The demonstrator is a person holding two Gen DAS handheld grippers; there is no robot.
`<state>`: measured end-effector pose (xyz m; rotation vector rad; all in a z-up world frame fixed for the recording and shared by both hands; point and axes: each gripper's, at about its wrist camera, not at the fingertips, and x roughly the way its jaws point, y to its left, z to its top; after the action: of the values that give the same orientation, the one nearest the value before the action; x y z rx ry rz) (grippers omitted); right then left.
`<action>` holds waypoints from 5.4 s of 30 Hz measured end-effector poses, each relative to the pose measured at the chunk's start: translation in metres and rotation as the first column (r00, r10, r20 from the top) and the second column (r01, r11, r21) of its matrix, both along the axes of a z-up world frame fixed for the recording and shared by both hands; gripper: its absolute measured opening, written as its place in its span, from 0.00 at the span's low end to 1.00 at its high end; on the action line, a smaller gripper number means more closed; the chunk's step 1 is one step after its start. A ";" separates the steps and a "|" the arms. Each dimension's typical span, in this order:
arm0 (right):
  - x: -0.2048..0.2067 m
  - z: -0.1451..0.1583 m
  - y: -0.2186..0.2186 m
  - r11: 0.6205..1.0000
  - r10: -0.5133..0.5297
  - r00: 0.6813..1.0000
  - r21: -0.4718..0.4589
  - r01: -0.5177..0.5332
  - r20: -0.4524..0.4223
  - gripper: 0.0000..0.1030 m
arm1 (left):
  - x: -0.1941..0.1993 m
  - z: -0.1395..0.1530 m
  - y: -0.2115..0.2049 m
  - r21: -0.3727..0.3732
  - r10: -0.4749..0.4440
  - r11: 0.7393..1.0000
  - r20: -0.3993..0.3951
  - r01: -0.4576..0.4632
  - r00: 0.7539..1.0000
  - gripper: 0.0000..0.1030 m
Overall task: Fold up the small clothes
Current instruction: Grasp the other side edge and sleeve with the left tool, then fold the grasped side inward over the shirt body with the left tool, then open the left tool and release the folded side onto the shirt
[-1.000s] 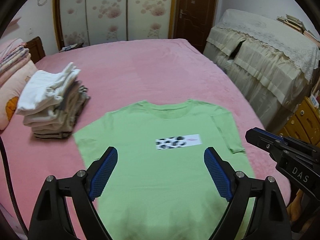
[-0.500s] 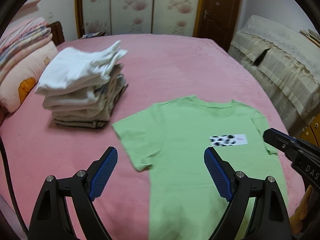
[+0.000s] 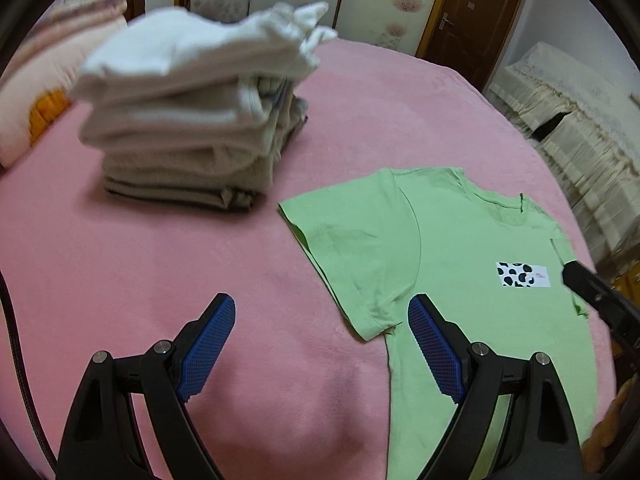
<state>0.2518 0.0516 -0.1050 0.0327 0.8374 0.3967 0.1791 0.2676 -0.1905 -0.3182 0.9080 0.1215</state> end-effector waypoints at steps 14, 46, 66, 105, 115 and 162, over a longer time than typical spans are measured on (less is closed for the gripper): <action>0.016 -0.059 0.024 0.999 0.038 0.993 0.010 -0.037 -0.112 0.10 | 0.059 -0.088 0.040 -0.313 0.045 0.948 -0.046 -0.057 0.998 0.52; 0.027 -0.080 -0.015 0.993 -0.027 0.983 0.108 0.047 -0.179 0.10 | 0.118 -0.024 -0.064 -0.200 -0.096 0.973 0.086 0.111 0.992 0.01; 0.036 -0.084 -0.059 0.986 -0.076 0.976 0.133 0.105 -0.204 0.10 | 0.073 -0.031 -0.071 -0.269 -0.056 0.960 0.076 0.074 0.996 0.03; 0.026 -0.098 0.012 0.971 0.192 0.933 0.195 -0.136 -0.306 0.10 | 0.021 -0.082 -0.079 -0.184 -0.117 0.976 0.000 0.115 0.993 0.19; 0.036 -0.098 0.025 0.974 0.188 0.940 0.177 -0.140 -0.286 0.10 | 0.056 -0.058 -0.065 -0.117 -0.075 0.990 0.027 0.078 0.997 0.20; 0.178 -0.127 0.002 0.994 0.097 0.941 0.082 -0.074 -0.325 0.11 | 0.220 -0.084 -0.044 -0.179 -0.148 0.975 -0.086 0.130 0.985 0.07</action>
<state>0.4301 0.0539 -0.2324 0.1291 1.1578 0.5107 0.3995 0.2235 -0.2746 -0.4114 1.0391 -0.0722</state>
